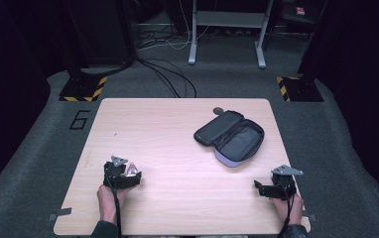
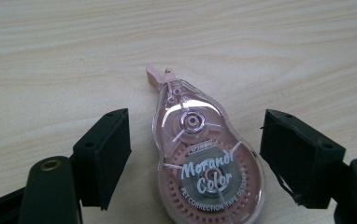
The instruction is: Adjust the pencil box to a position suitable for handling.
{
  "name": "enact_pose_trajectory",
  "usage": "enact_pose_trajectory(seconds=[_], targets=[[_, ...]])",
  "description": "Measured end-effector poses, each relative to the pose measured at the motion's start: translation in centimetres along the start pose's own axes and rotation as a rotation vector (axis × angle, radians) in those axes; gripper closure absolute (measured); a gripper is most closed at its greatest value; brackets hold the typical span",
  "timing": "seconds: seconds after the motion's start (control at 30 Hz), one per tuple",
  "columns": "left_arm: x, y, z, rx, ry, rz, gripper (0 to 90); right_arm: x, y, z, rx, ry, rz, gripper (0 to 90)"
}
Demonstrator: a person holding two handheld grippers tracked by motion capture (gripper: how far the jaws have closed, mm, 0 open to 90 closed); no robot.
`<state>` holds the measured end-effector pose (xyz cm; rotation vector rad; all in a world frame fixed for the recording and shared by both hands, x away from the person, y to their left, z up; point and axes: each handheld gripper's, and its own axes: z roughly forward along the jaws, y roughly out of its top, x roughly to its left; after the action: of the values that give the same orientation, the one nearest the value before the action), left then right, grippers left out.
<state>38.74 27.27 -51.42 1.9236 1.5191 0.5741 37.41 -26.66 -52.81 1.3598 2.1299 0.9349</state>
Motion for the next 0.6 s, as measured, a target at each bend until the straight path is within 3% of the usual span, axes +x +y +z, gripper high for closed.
enact_pose_trajectory(seconds=[0.17, 0.3, 0.4, 0.6], targets=[[-0.07, -0.02, -0.2, 0.014, 0.006, 0.024, 31.5, 0.0, 0.0, 0.0, 0.0, 0.0, 0.0, 12.1], [-0.05, -0.23, -0.19, 0.009, 0.001, 0.004, 35.5, 0.0, 0.0, 0.0, 0.0, 0.0, 0.001, 12.1], [0.08, -0.4, -0.28, 0.013, -0.004, 0.013, 37.8, 0.0, 0.0, 0.0, 0.001, 0.0, 0.001, 12.2], [0.09, -0.81, -0.57, 0.024, -0.005, 0.036, 38.7, 0.03, -0.02, 0.01, -0.006, 0.0, 0.009, 12.6]])
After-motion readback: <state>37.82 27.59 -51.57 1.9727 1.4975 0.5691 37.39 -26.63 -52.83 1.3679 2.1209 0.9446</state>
